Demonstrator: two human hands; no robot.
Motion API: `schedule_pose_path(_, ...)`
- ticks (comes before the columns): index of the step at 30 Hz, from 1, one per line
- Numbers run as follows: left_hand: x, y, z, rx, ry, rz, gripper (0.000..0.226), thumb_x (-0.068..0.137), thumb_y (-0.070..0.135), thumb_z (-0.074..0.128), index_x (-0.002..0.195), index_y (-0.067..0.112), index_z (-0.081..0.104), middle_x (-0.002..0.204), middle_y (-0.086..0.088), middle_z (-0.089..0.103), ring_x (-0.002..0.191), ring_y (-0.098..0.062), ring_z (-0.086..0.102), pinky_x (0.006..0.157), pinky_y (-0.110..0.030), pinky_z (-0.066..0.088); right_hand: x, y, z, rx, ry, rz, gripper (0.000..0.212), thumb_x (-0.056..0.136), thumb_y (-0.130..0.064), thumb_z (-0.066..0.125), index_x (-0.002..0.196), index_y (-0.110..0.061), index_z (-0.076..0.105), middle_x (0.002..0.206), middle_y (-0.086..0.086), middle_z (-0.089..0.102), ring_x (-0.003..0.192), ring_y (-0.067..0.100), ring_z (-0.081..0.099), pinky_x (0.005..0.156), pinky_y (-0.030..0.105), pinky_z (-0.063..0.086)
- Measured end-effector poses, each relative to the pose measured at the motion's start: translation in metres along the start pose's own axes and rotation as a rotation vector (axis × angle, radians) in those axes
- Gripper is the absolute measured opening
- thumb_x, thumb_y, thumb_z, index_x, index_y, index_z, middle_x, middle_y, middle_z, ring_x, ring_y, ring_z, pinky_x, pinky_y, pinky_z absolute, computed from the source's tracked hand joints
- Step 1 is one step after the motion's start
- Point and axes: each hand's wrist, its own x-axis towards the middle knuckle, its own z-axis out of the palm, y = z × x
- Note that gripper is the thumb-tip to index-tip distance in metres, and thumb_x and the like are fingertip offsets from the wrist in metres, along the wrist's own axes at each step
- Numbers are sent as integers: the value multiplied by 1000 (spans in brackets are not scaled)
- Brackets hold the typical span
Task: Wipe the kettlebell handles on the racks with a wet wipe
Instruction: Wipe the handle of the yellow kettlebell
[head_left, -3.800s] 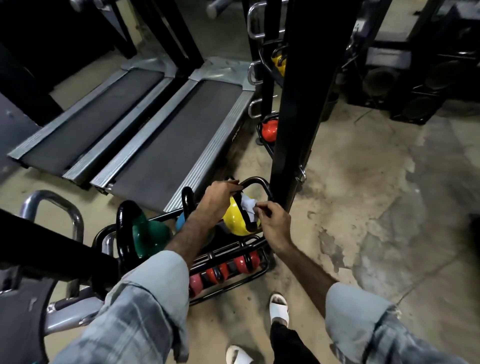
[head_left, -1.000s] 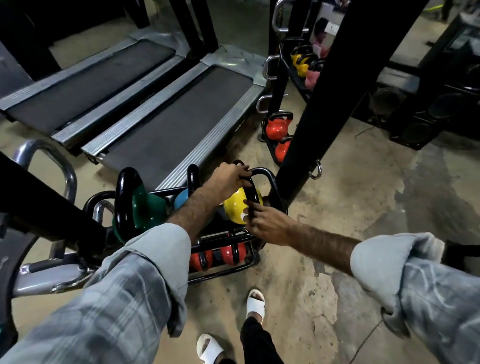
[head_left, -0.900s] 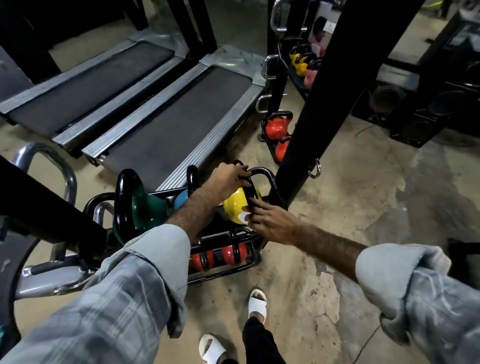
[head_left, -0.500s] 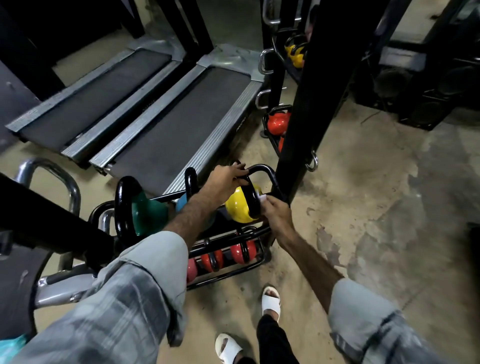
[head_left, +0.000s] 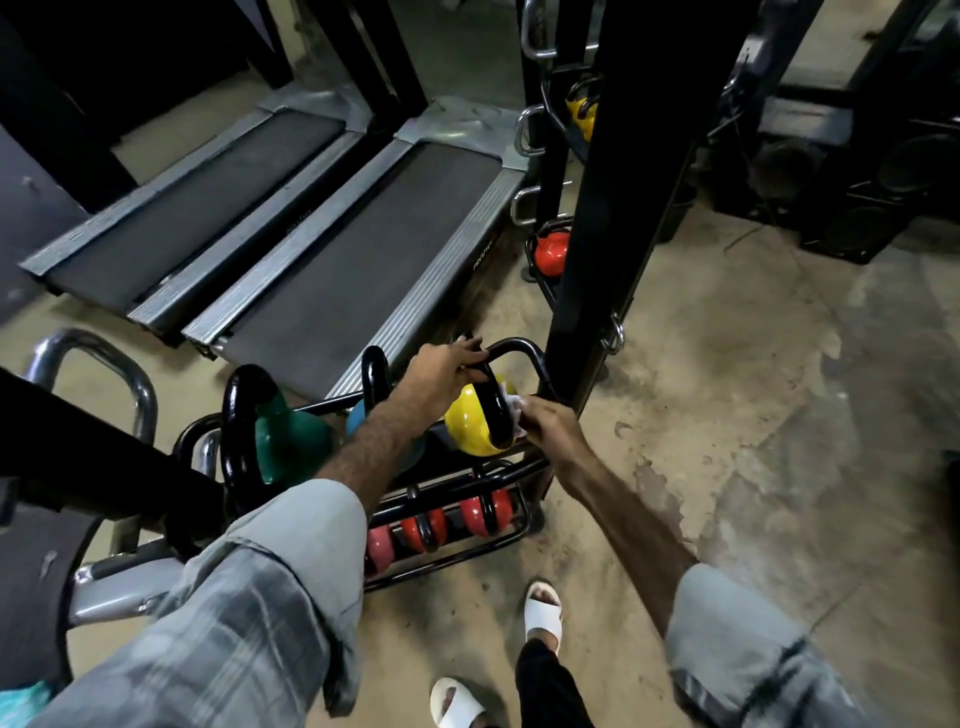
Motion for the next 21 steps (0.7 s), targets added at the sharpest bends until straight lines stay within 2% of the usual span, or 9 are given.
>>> schedule_pose_path(2,0,1,0,14,-5,9,38,84,12,68,122,14,64,141,-6,49,137,-18,38,114,-25,25,4,-2,9,-65,-12,3,29,88,-31,58,104,-14,76,105,6,73,97,20,66,83,31,51)
schedule_pose_path(4,1,2,-1,26,-7,16,39,84,13,68,123,16,64,141,-5,48,137,-18,38,114,-30,27,9,-9,16,-48,-37,25,21,93,-21,58,103,-11,74,107,10,71,99,22,66,82,29,51)
schedule_pose_path(6,-1,2,-2,37,-13,24,39,85,14,67,123,15,63,142,-6,48,137,-17,37,114,-28,27,13,-10,13,-85,-56,12,17,94,-14,59,102,-12,73,106,11,71,97,22,67,82,30,52)
schedule_pose_path(10,-2,3,3,13,-1,10,38,85,11,66,123,14,64,142,-6,48,137,-19,37,115,-31,28,-4,-3,-4,-321,30,-145,29,84,-35,66,108,-20,75,101,-2,75,97,18,70,88,38,56)
schedule_pose_path(11,-4,3,5,-6,13,8,38,86,8,65,124,12,63,142,-7,47,138,-20,36,115,-31,28,-11,0,-5,-317,43,-181,31,84,-36,67,111,-23,74,102,-4,75,98,15,70,88,36,56)
schedule_pose_path(14,-17,2,21,68,106,52,43,88,1,60,130,9,55,146,-6,43,137,-20,37,111,-33,35,-28,4,0,-358,70,-314,27,91,-24,65,118,-21,70,112,-9,72,104,1,65,91,21,51)
schedule_pose_path(16,-32,8,33,48,212,51,45,89,0,58,133,8,52,146,-4,41,134,-17,39,107,-31,40,-25,-3,6,-371,79,-359,27,93,-21,63,118,-24,70,110,-11,72,100,1,66,88,18,50)
schedule_pose_path(18,-45,15,45,-59,311,38,45,88,1,60,132,6,53,143,-2,43,130,-14,43,106,-25,39,-16,-21,12,-356,33,-370,27,94,-18,61,119,-23,69,112,-13,70,103,0,64,90,15,48)
schedule_pose_path(21,-59,17,56,-90,347,12,44,85,4,66,128,9,58,141,0,47,124,-11,51,104,-25,42,1,-47,21,-396,-32,-412,27,94,-16,60,119,-21,70,116,-12,68,107,-5,61,92,9,44)
